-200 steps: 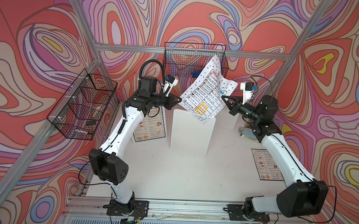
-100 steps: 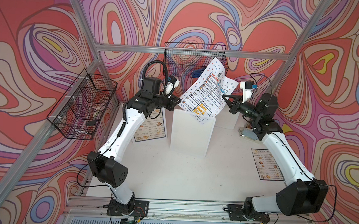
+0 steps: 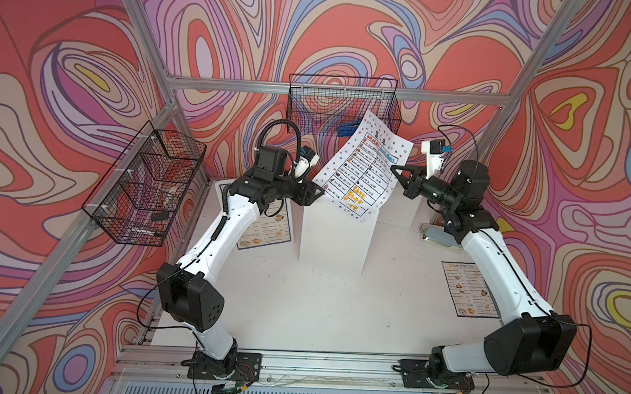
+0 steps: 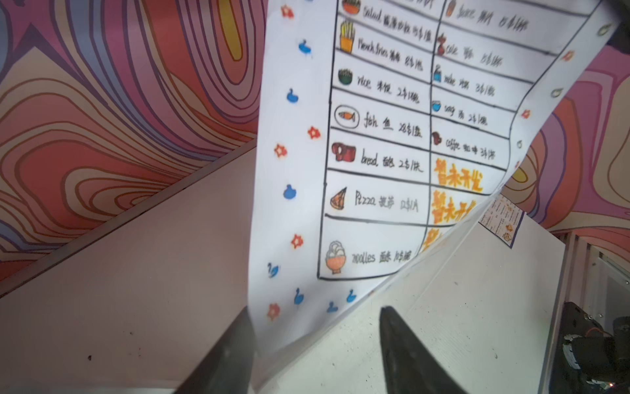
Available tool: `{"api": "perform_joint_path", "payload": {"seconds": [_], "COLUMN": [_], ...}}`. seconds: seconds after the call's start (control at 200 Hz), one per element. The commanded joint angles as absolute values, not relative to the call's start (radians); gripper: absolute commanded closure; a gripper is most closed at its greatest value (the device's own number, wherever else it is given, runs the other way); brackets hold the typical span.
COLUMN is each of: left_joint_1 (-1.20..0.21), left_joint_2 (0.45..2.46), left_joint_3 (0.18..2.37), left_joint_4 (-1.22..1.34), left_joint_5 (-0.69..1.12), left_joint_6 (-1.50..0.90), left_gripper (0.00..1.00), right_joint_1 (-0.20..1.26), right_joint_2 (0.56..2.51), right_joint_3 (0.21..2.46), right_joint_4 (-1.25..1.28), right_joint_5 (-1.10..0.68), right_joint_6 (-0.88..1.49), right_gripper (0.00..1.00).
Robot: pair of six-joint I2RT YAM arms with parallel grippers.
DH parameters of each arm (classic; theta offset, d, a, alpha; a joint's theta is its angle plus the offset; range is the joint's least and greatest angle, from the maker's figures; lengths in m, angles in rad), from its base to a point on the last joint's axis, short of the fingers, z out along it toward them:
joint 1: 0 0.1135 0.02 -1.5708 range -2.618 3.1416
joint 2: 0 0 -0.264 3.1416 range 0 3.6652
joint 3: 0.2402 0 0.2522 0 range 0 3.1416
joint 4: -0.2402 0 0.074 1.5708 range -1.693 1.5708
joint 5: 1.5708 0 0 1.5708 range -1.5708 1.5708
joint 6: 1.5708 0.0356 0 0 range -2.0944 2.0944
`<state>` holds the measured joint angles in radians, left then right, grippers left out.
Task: Insert the menus into the narrow rack
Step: Insert the menu into the narrow rack.
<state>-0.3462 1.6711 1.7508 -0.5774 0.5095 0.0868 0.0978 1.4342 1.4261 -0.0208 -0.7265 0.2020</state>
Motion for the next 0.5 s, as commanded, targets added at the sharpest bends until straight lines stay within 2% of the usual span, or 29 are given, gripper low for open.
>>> {"api": "perform_joint_path", "payload": {"seconds": [0.0, 0.055, 0.265, 0.496], "left_joint_1": [-0.348, -0.347, -0.304, -0.281], "left_joint_2": [1.642, 1.633, 1.564, 1.561], "left_joint_3": [1.752, 1.743, 1.662, 1.652], "left_joint_4": [-0.535, -0.524, -0.432, -0.399], "left_joint_5": [0.505, 0.502, 0.551, 0.601], "left_joint_6": [0.121, 0.119, 0.074, 0.041], "left_gripper": [0.15, 0.11, 0.08, 0.12], "right_joint_1": [0.097, 0.097, 0.097, 0.097], "right_joint_2": [1.448, 1.454, 1.478, 1.503], "right_joint_3": [1.468, 1.492, 1.526, 1.556], "right_joint_4": [-0.041, -0.058, -0.067, -0.124], "right_joint_5": [-0.775, -0.813, -0.918, -0.984], "right_joint_6": [0.176, 0.162, 0.156, 0.118], "right_gripper": [1.0, 1.0, 1.0, 1.0]}}
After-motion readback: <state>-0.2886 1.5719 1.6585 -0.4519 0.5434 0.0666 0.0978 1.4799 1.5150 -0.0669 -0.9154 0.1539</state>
